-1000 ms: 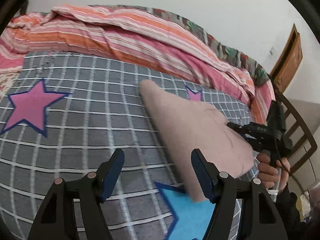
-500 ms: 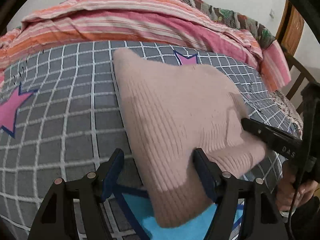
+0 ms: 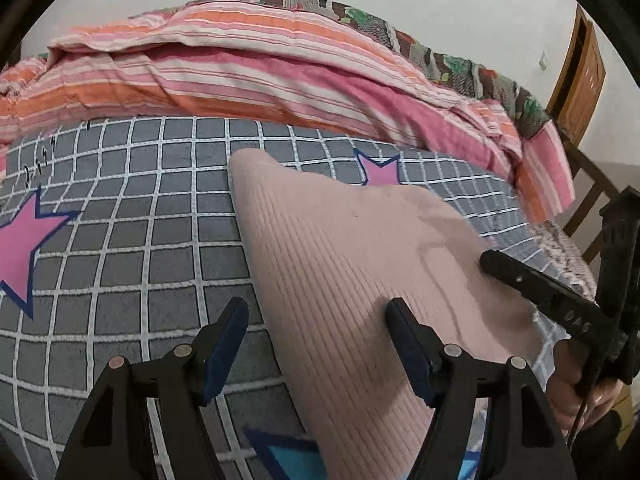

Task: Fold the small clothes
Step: 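Smooth the folded sweater bundle with both grippers on its top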

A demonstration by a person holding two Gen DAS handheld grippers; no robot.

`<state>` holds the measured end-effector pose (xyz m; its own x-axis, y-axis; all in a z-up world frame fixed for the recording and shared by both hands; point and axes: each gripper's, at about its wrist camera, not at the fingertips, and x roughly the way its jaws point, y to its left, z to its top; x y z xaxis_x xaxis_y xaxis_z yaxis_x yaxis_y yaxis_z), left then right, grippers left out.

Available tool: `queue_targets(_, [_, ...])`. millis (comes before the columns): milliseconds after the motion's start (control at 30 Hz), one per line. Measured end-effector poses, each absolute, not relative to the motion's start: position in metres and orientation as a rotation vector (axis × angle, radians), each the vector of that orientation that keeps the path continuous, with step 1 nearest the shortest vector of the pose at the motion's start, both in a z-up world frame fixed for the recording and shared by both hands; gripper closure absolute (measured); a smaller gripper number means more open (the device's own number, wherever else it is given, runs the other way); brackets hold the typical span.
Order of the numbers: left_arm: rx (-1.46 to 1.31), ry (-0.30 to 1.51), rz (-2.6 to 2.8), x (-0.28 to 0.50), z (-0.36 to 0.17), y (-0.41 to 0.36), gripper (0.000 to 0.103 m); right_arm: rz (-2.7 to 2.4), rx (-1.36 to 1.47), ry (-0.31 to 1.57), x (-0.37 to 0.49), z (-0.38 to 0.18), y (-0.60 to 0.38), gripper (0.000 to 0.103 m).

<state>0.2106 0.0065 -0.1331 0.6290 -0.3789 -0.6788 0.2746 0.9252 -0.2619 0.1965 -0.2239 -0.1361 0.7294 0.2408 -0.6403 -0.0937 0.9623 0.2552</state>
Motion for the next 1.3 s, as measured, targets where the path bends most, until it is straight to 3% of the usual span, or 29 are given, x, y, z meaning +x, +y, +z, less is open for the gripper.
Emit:
queue_targets(367, [-0.099,0.808,-0.252,0.261,-0.137,-0.001,0.033,0.137,0.129,0.793,0.234,-0.141,-0.217,0.068])
queue_targets(667, [-0.051,0.757,-0.254,0.257,-0.151,-0.012,0.031,0.106,0.126,0.823,0.248,-0.170,-0.227,0.068])
queue_targets(1300, [-0.048,0.729,-0.241,0.253,-0.154,-0.011,0.027,0.093,0.112,0.776,0.240,-0.174,-0.224,0.065])
